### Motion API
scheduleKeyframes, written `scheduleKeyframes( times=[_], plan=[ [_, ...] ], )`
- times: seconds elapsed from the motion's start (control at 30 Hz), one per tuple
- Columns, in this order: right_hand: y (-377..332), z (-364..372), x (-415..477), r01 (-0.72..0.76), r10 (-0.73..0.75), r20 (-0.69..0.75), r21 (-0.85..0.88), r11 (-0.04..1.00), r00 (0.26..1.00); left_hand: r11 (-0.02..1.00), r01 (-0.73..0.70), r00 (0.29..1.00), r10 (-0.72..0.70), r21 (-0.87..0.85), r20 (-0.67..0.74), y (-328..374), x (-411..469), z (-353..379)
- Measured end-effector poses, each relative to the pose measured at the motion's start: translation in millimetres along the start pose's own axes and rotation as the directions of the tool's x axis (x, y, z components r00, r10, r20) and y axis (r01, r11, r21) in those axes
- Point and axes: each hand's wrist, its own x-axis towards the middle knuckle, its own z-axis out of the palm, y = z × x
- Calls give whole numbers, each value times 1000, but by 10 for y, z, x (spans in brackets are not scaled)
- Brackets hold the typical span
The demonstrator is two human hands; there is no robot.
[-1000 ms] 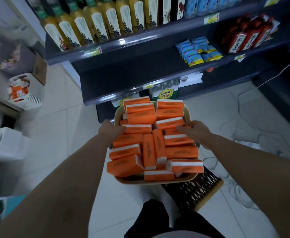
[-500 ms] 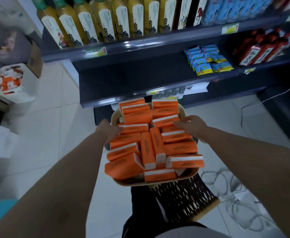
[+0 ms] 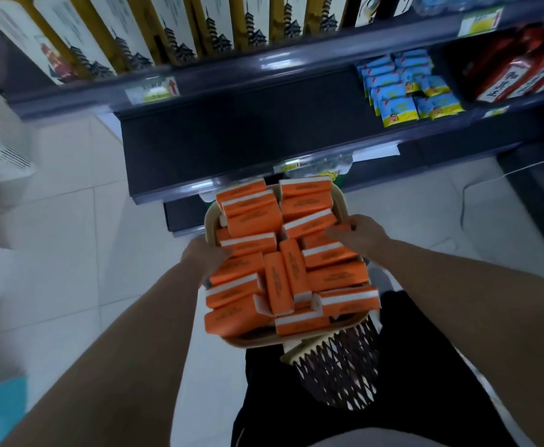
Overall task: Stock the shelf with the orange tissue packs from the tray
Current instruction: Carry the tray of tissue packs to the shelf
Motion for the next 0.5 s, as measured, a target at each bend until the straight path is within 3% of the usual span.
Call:
scheduleKeyframes(
  times=[0.3,0.5],
  plan=[
    [277,-247,1302,116,-85,176,-169,979,981,979,195,974,-201,-65,-103,226,655,959],
    [655,-282,2095,119,-77,164,-264,957,983,974,216,967,-222,-61,-121,465,1161,1523]
  ],
)
